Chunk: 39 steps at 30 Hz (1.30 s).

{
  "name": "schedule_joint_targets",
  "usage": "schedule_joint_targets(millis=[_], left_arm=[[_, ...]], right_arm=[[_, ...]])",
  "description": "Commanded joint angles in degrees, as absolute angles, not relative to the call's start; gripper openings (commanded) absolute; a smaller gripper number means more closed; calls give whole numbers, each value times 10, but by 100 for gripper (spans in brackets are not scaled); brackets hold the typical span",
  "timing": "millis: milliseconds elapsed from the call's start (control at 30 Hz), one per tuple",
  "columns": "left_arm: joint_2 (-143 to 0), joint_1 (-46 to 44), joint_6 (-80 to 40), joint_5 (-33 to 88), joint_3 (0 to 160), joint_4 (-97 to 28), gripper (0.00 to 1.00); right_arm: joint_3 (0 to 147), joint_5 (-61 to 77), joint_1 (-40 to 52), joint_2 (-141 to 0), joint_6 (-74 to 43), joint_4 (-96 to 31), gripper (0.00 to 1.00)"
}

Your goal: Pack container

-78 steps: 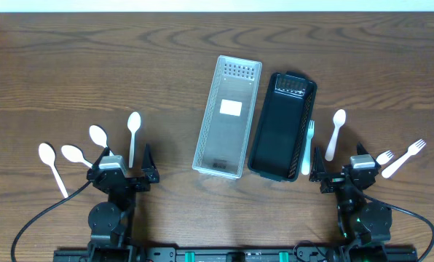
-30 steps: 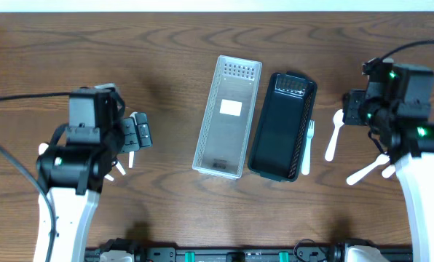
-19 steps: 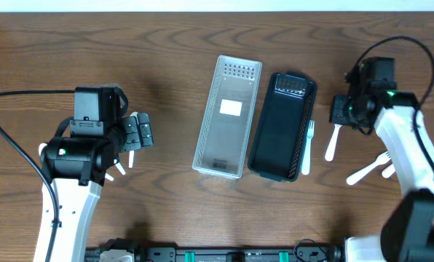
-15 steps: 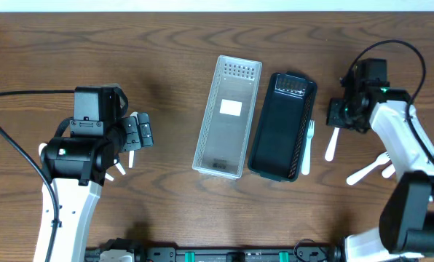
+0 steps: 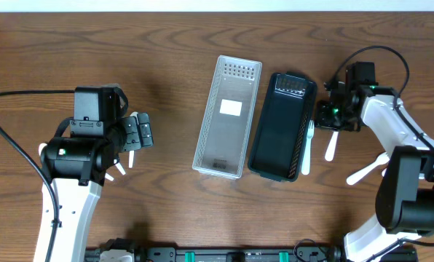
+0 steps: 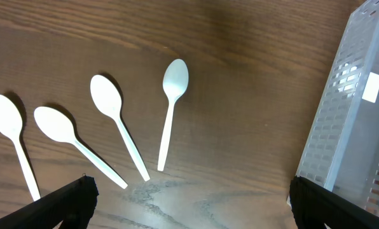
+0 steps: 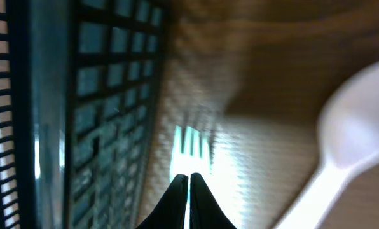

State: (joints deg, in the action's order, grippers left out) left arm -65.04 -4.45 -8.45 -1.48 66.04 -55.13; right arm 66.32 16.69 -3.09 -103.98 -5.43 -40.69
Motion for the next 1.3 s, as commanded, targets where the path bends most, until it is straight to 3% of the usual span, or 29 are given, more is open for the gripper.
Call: schedule_joint_targets(millis=[0,1267], left_arm=[[-648,-43,-77,-15,674,-552,98],[-648,-43,-77,-15,674,-557,98]], right_arm=[[668,226,-10,-1046,-41,-395,7],[668,350,32,-1046,14,-331,10]])
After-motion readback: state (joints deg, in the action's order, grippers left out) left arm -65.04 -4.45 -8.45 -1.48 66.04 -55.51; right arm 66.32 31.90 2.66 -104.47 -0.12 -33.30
